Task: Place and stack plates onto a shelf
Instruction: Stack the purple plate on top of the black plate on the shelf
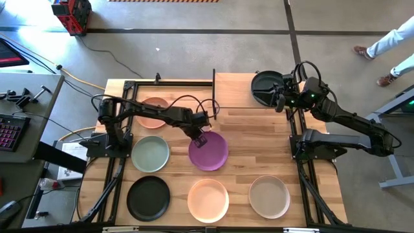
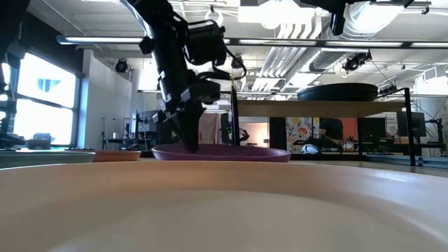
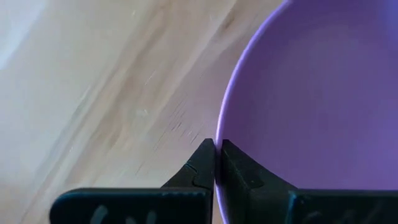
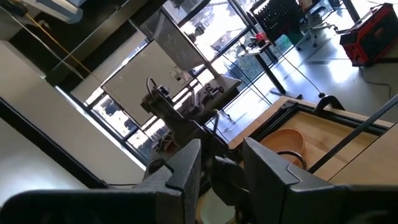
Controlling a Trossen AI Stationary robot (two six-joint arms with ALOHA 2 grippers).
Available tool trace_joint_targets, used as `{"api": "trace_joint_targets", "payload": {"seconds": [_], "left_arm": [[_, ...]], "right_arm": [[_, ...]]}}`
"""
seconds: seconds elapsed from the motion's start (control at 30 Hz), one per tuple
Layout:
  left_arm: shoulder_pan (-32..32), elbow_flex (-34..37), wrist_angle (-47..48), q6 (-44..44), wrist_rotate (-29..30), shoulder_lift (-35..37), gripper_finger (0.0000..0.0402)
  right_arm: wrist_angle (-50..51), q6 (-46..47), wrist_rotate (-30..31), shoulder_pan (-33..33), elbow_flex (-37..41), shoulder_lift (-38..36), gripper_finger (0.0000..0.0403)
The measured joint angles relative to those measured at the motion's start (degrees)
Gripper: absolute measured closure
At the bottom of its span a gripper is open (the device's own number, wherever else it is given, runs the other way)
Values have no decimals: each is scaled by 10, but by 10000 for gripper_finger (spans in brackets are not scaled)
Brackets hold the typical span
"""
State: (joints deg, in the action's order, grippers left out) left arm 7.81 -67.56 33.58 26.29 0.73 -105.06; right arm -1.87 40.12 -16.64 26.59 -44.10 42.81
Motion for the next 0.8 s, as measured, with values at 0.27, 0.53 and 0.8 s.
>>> {"api": "trace_joint_targets", "payload": {"seconds": [0.27, 0.53, 0.8], "left_arm": [[0, -11, 36, -21, 49, 59, 401], [1, -11, 58, -37, 133, 141, 401], [4, -11, 52, -71, 215, 231, 401]], "right_arm": [[-1, -27, 0, 0, 0, 0, 300], [-26, -70, 27, 0, 0, 10, 291], [-83, -76, 40, 0, -10, 75, 240]]}}
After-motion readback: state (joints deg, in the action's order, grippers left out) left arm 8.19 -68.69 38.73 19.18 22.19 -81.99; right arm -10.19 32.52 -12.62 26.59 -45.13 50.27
